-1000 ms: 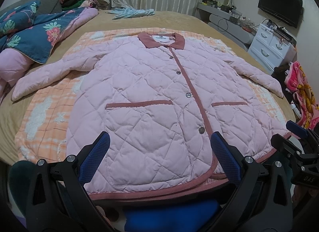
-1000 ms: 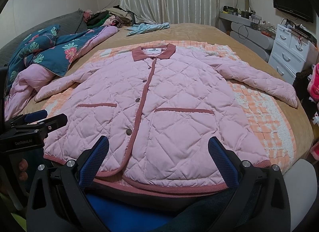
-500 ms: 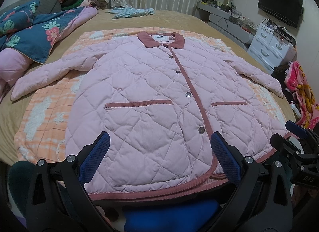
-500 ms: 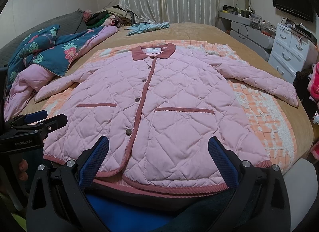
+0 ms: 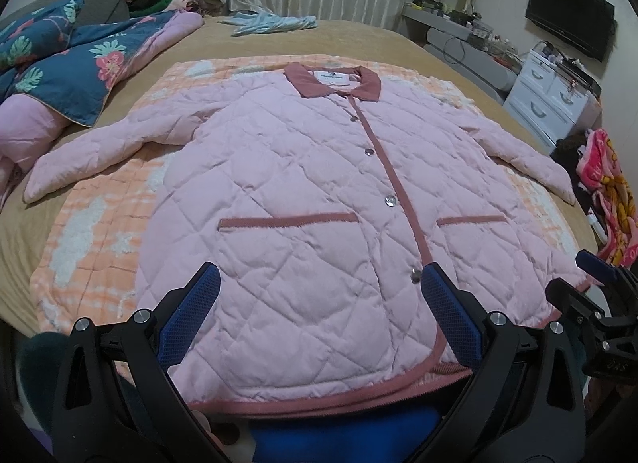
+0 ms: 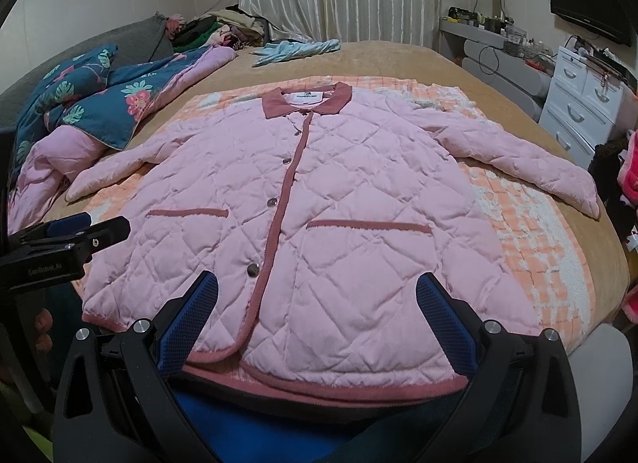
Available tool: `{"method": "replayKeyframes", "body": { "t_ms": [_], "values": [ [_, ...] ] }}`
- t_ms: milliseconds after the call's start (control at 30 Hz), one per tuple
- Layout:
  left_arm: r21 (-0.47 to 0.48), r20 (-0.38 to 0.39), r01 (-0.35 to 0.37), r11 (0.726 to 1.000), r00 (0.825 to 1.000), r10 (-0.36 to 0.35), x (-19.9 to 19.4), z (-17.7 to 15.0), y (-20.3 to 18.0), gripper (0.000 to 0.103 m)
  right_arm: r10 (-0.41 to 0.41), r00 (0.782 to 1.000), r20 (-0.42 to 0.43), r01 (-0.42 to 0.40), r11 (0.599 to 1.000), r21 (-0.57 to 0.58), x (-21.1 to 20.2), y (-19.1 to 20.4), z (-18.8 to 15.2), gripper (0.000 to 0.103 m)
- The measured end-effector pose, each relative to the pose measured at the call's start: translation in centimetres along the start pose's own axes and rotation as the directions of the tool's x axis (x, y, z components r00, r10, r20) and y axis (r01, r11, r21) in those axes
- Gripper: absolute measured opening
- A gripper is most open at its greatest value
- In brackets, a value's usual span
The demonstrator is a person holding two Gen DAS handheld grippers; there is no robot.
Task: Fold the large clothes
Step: 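Move the right tool toward the jacket sleeve beside the right tool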
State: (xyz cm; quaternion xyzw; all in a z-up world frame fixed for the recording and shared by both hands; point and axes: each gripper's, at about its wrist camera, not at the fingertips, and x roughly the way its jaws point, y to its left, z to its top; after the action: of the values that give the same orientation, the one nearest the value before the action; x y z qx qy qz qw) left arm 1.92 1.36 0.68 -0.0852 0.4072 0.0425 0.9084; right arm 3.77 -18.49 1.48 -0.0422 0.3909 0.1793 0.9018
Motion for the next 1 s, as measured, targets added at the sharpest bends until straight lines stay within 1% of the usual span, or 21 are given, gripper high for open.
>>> {"method": "replayKeyframes", "body": {
  "t_ms": [200,400,733,1000],
  "values": [
    [-0.015,0.020,-0.022,1.000,1.000,0.022,0.7,2.4,0.7,0.095,-0.016,1.000,0.001,0.016,1.000,-0.016,1.3,-0.4,2.6,0.099],
    [-0.013,0.016,-0.034,0.999,0.999,0.034,2.2,4.9,0.6,0.095,-0.036,0.999,0.007,0.036,0.999,-0.017,2.6,-0.8,5.3,0.099],
    [-0.007,-0.003,-0.036,0.999,0.999,0.036,5.2,8.5,0.1,0.095,-0.064,0.998,0.014,0.064,0.998,0.003,4.8,-2.2,9.8,0.099],
    [-0.014,-0.023,-0.015,1.000,1.000,0.014,8.2,12.0,-0.3,0.095,-0.070,0.997,0.018,0.068,0.996,0.062,7.4,-4.2,13.9,0.099]
  ]
}}
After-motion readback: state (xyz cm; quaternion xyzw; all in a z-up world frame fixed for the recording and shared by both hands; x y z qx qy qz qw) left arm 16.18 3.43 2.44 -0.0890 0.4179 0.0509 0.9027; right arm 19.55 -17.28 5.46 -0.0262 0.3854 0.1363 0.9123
